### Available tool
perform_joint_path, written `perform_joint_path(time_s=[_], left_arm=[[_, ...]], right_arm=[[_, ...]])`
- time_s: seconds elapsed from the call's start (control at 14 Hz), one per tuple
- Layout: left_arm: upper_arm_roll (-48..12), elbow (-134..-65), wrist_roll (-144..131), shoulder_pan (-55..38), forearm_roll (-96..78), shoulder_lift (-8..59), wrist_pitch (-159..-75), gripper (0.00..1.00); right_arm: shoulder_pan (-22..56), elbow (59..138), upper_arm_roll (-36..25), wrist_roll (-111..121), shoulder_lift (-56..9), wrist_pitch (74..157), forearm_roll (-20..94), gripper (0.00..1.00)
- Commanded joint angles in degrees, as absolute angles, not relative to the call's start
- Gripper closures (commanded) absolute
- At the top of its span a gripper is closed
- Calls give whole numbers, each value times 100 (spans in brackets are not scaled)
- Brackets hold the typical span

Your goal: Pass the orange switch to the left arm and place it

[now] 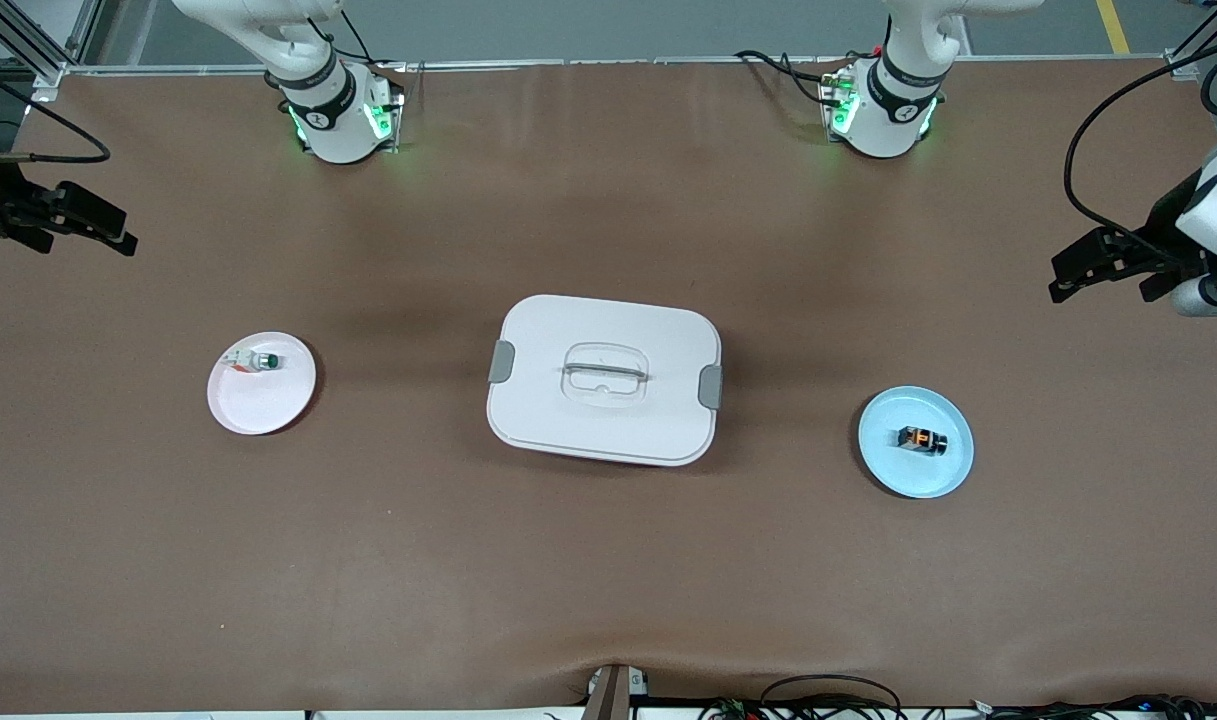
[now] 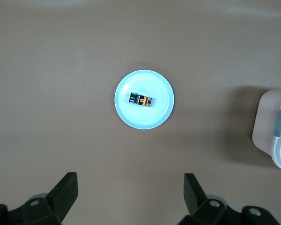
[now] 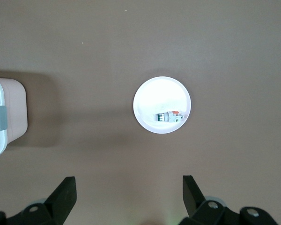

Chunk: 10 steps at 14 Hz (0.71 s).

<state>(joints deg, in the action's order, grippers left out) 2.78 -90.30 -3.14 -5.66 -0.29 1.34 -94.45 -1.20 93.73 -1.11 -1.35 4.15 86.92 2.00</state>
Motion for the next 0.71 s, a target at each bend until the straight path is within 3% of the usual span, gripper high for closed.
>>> perform_joint_path(time_s=[0.0,0.64], left_arm=[[255,-8895,-211,-562,-44,167,-9316,0],[246,-8903,-211,-562,-53,167,-9316,0]], right_arm=[[-123,9466,-97,-53,510,8745,185,0],[-132,9466,-105,-18,510,8798,246,0]])
